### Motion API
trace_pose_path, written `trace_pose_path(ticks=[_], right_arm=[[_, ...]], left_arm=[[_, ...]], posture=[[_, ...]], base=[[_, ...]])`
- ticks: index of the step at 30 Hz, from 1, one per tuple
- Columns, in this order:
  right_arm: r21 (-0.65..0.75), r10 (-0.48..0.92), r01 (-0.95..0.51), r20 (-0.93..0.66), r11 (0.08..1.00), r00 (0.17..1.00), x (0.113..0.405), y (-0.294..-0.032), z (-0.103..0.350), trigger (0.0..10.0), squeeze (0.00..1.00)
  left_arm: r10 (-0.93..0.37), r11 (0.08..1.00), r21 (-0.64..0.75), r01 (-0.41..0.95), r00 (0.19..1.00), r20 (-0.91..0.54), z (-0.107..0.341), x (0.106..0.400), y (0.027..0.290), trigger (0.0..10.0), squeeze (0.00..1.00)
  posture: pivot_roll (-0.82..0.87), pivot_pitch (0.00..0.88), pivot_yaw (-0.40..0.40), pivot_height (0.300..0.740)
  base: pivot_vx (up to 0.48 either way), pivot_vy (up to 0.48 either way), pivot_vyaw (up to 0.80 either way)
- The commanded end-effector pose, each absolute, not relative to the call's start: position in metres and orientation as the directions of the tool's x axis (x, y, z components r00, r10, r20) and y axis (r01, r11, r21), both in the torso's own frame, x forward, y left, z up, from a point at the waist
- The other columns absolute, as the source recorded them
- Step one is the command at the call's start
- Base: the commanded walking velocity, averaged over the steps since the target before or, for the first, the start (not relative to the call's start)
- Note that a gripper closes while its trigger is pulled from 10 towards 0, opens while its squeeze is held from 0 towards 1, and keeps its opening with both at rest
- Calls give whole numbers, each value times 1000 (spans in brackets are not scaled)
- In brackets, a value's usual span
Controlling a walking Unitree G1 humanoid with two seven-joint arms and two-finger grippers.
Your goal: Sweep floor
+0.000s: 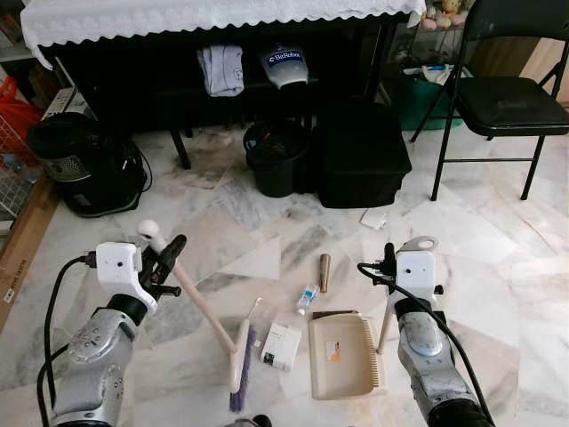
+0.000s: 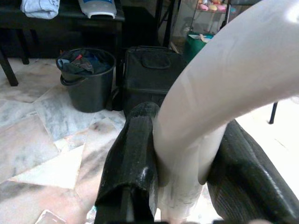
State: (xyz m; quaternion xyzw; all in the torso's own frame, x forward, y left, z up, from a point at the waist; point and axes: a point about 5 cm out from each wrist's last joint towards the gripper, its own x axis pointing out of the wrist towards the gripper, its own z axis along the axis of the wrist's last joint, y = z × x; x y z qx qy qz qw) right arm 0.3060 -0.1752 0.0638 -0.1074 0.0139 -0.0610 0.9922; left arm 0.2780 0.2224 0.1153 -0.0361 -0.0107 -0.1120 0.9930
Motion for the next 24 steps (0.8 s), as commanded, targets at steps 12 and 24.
trace_pose_path(ticks=[12,24], right_arm=[[-229,-117,110,-17,967,993,307,-175,63,10000,0],[-227,-118,111,-20,968,993,306,-174,62,10000,0]], left_arm=[[-354,897,-279,342,935,7,109,273,191,10000,0],[-306,885,-342,315,949,83,128,281,188,10000,0]], posture=[[80,161,28,740],[81,162,33,740]], base=[[0,0,0],[0,0,0]])
